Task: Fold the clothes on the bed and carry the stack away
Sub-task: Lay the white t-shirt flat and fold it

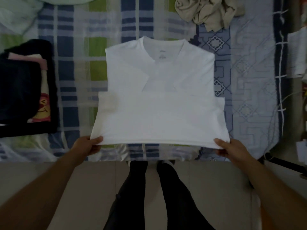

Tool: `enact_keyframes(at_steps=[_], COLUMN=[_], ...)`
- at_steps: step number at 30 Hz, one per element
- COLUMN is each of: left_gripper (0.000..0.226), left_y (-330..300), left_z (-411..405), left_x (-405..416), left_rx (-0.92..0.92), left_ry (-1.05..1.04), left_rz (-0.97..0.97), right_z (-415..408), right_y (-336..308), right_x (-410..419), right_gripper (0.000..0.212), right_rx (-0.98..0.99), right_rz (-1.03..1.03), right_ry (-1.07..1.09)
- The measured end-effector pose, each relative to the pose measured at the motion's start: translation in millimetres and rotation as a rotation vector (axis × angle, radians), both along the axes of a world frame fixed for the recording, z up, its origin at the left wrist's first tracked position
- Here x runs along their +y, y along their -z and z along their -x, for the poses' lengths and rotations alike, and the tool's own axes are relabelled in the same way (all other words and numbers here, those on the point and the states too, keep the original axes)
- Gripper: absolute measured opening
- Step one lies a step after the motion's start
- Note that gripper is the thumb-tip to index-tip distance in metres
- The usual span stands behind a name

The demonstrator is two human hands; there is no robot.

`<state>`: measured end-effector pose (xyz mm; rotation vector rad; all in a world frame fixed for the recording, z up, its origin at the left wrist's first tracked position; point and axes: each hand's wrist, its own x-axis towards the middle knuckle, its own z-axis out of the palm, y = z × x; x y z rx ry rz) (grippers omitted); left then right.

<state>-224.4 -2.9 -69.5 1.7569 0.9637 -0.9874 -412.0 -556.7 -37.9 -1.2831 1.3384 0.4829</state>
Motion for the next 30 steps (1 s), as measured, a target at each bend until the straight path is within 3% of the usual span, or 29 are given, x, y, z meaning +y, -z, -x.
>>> enact_keyframes(at_steps=[6, 11, 15, 24, 30], left_gripper=[0.043, 0.012, 0.019, 0.036, 0.036], left_y=[-54.8, -87.3, -95.1, -49.6, 0.1], left_z=[28.7, -31.4, -102.4, -228.4, -275.2], left_x=[10.4, -24.2, -65.6, -130.0, -151.4], left_rx=[0.127, -0.003, -0.121, -0.227, -0.303], left_ry=[-0.160, -0.394, -0.527, -0.668, -0.654], left_rz=[0.111, 0.251, 0.308, 0.393, 0.356], right_z=[24.9, -37.1, -111.2, -248.4, -298.4], right_y=[-48.1, -68.6, -65.4, -9.0, 27.0], right_x=[-0.3, -18.6, -31.1, -59.7, -60.0], right_gripper=[0.050, 0.023, 0.009, 0.038, 0.024], right_rx=[0.036, -0.128, -0.229, -0.326, -0.398], right_rz=[-0.081, -0.103, -0.125, -0.121, -0.105], right_ry=[0.073, 0.221, 0.350, 0.460, 0.466])
